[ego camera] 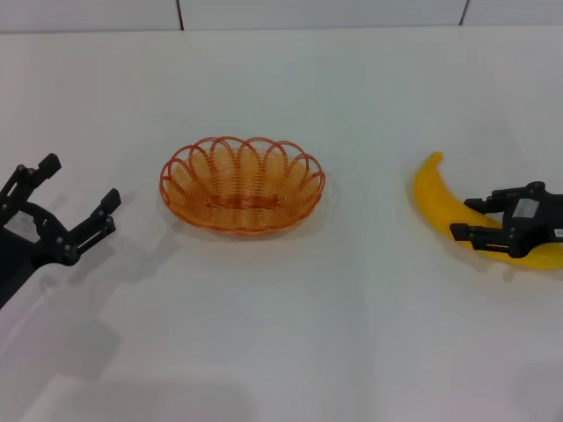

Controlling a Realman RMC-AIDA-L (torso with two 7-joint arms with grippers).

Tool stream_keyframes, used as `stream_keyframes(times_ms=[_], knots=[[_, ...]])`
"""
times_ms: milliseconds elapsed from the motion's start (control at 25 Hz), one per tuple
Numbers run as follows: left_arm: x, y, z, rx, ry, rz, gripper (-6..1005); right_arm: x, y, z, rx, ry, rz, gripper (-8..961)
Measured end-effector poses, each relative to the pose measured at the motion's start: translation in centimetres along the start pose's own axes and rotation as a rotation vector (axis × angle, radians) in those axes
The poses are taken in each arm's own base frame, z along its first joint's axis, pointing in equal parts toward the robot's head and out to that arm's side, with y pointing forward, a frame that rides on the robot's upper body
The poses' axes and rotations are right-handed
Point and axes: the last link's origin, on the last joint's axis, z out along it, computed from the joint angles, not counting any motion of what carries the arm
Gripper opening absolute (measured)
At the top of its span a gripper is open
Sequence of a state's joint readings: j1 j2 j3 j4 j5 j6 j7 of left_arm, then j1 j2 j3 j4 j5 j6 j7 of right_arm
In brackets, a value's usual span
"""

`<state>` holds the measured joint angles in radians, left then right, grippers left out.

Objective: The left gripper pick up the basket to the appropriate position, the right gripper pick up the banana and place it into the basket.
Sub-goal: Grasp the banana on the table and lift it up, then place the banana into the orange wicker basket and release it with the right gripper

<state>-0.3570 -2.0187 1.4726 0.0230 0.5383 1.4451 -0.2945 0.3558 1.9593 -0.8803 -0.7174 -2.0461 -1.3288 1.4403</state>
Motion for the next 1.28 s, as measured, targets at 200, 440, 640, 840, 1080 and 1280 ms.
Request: stream_keyframes(times_ms=[200,440,640,840,1080,1280], knots=[[0.0,0.0,-0.4,0.002,0.004,-0.001,908,-0.4,0.2,0.1,-0.009,-0.014,-0.004,517],[0.3,0.0,-0.5,-0.002,0.024,-0.001,908,-3.5,-0.3,0.0,0.008,-0.134,-0.038,487],[0.2,0.2,-0.3,-0.017,0.016,-0.014,908,-8.6,1.4,2.5,-0.083,-0.292,-0.181,503],[0.1,0.1,0.9,-0.039,-0.014,-0.036,908,-12.2,5.0,6.5,-0.243,-0.305,-0.337,518],[0.2,0.7,2.9,-0.093,-0.034,-0.033,908,-13.6,8.4,11.2,-0.3,-0.279,-0.448,537],[0.3,0.8,3.8,-0.116,-0.049,-0.037,908,-13.6,9.9,13.5,-0.264,-0.24,-0.481,552]])
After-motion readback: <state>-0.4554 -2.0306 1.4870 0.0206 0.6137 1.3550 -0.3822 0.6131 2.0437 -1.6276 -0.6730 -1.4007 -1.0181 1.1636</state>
